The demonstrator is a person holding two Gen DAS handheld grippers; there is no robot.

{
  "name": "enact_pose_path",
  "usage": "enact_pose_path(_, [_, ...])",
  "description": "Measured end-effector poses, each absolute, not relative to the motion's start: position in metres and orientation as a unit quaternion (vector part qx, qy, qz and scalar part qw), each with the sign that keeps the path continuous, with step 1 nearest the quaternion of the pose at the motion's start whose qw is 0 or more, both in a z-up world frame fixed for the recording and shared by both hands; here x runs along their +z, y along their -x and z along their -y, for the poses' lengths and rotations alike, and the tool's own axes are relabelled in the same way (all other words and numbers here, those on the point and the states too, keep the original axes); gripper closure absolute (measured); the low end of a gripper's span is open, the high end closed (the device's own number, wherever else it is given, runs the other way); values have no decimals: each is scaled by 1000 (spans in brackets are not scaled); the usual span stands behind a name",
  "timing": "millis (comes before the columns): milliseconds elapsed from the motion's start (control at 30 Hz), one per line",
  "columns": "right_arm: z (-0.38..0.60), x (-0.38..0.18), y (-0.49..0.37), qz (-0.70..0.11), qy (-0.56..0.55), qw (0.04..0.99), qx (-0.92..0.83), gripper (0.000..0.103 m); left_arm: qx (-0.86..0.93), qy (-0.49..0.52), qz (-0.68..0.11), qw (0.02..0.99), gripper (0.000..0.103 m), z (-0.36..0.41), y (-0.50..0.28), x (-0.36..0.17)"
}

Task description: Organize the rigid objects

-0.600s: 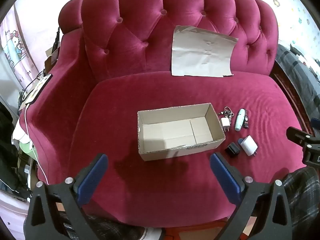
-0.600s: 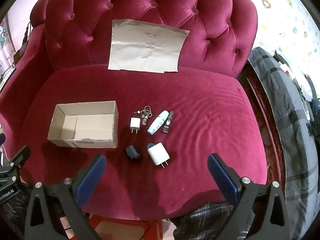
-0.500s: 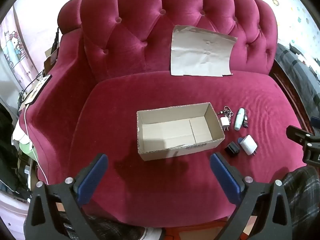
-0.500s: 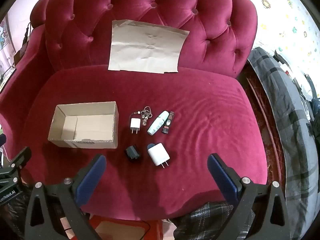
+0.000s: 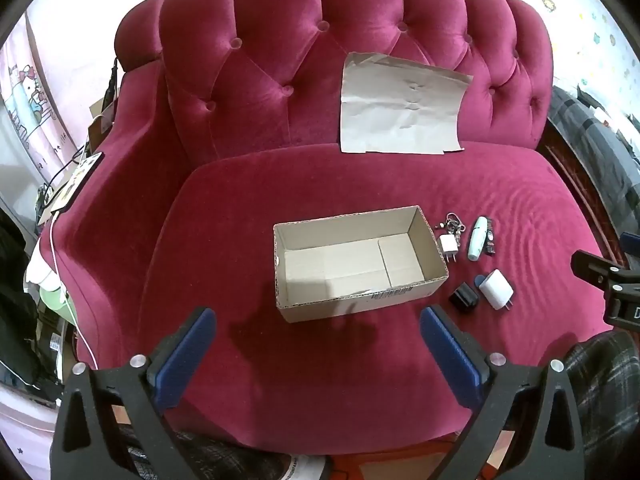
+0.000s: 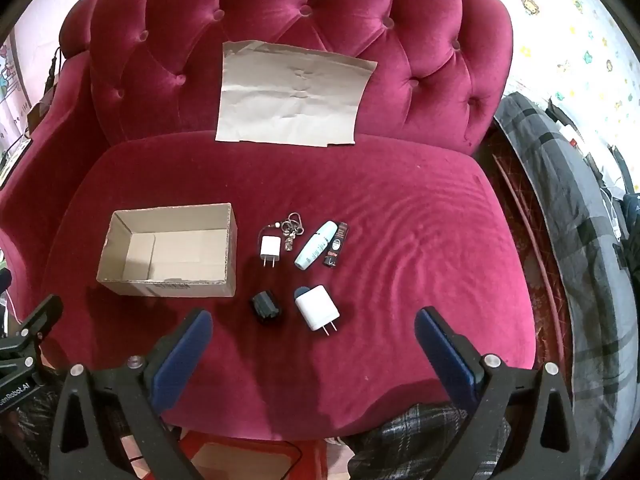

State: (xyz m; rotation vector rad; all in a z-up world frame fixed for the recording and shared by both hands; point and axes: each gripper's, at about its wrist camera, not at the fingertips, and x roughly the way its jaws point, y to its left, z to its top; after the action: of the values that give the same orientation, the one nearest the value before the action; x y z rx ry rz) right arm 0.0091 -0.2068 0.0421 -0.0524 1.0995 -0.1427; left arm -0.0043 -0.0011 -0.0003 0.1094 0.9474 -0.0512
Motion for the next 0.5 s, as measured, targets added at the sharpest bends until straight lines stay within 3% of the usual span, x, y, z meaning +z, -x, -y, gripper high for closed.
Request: enact_pose_path(500, [206, 45, -9, -519, 22, 852, -69, 0, -29, -56, -455, 888, 0, 2, 2, 4])
